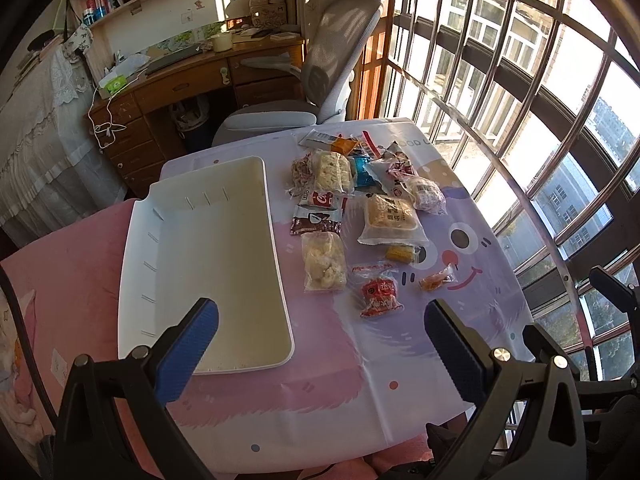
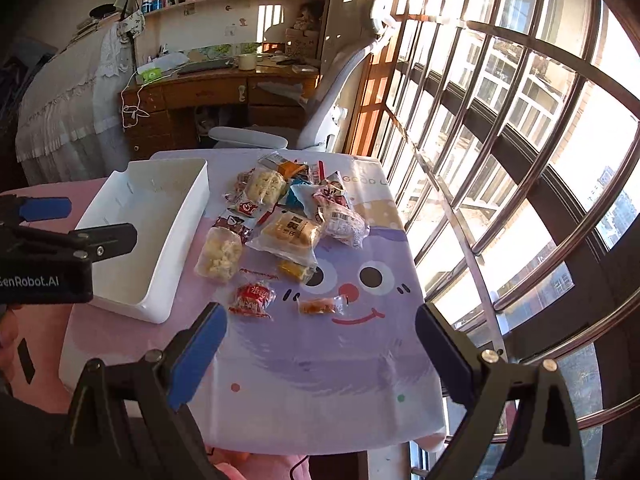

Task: Organize snacks
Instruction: 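Reach the left gripper to the red-labelled snack bag while the right gripper reaches the orange wrapped sausage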

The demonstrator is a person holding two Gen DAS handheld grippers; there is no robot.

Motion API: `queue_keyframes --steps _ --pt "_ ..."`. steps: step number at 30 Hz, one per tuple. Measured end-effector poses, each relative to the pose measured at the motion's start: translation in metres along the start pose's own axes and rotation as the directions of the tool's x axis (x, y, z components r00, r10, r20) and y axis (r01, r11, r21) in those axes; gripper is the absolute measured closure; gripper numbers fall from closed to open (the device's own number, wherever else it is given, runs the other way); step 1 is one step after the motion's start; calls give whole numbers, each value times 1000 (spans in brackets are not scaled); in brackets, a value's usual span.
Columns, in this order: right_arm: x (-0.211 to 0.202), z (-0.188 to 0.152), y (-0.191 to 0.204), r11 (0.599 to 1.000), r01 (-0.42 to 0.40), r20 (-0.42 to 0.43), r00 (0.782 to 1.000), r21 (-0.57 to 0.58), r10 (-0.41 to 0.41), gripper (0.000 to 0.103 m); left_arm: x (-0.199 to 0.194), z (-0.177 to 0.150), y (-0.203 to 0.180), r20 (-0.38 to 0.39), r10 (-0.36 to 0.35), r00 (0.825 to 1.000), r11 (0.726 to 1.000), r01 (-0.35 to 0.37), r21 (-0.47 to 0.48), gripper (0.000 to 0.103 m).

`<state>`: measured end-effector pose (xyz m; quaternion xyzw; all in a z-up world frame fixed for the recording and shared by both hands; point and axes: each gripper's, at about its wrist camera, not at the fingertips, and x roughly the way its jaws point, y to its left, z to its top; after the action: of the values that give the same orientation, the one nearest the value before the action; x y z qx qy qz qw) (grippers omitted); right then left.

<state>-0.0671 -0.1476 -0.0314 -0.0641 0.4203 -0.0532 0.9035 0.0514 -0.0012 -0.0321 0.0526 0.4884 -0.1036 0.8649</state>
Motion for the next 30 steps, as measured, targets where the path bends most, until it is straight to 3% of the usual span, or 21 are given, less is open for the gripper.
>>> queue_keyframes --steps 10,17,23,30 --pt "54 -10 -14 972 -121 -11 993 -200 121 7 51 12 -31 -74 -9 997 1000 8 -21 1" --pt "102 -15 -34 935 -221 -58 975 -276 213 7 93 17 -54 -130 -12 991 1000 9 -30 1" --pt "143 -21 -42 885 -320 -142 947 -338 288 13 132 16 -69 -229 35 973 997 -51 -61 2" --pt "179 -27 -42 839 -381 -205 923 -388 324 18 173 13 -80 -330 55 942 994 -84 -75 2"
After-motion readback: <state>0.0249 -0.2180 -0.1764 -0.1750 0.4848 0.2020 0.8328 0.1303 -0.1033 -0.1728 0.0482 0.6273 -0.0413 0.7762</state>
